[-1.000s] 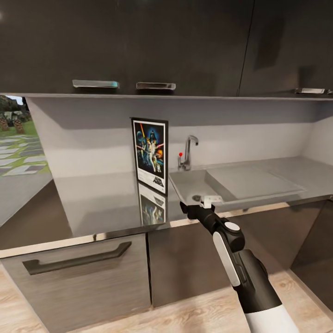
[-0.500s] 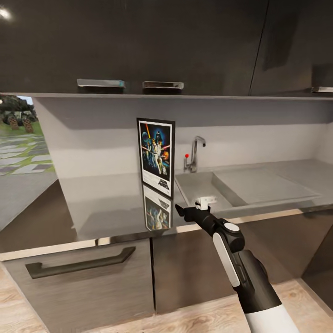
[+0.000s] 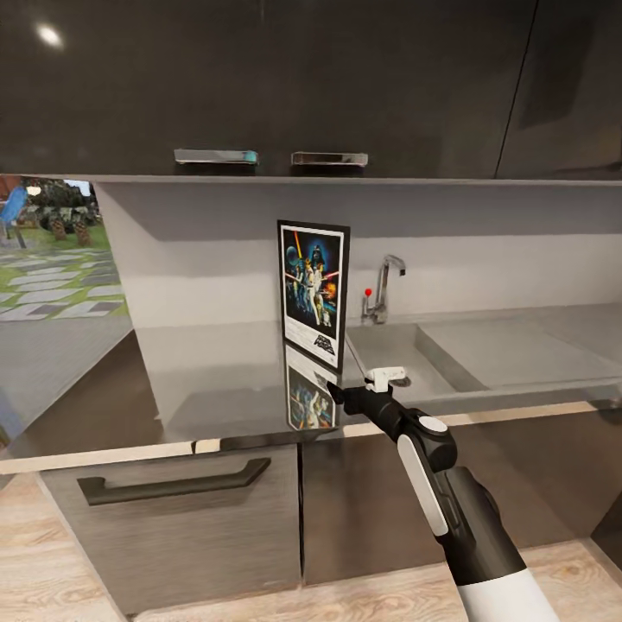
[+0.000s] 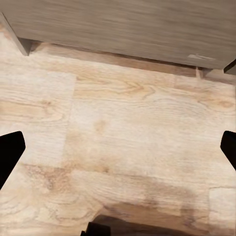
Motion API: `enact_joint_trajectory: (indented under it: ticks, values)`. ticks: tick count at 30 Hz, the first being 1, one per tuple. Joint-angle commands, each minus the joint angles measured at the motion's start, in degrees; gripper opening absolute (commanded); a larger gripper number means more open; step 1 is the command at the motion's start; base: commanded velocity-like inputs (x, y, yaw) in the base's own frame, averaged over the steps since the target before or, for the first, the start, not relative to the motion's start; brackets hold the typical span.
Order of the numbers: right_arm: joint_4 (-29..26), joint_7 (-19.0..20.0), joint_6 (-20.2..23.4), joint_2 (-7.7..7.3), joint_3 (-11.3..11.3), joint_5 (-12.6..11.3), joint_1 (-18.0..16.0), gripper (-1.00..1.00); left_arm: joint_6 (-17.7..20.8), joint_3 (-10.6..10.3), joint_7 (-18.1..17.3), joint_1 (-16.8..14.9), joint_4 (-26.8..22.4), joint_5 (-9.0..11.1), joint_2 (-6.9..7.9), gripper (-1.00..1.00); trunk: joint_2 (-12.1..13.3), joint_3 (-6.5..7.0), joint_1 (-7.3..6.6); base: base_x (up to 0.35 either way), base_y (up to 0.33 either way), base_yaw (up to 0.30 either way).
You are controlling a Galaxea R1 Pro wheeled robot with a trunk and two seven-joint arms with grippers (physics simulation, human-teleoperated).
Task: Pick up the poster from the kitchen countertop and hang it on one of the wall nails in the kitchen.
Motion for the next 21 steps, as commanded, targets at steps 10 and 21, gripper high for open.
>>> enact_joint_trajectory:
  ticks: [10, 21]
  values:
    - [-0.1, 0.1, 0.3, 0.02, 0.0, 0.0, 0.0, 1.00, 0.0, 0.2, -0.5, 0.0, -0.1, 0.3, -0.02, 1.00, 0.0, -0.05, 0.00, 0.191, 0.000, 0.001]
    - [0.6, 0.1, -0.4, 0.02, 0.1, 0.0, 0.0, 1.00, -0.2, 0.2, -0.2, 0.1, 0.0, 0.4, -0.62, 1.00, 0.0, -0.05, 0.00, 0.123, -0.048, 0.000]
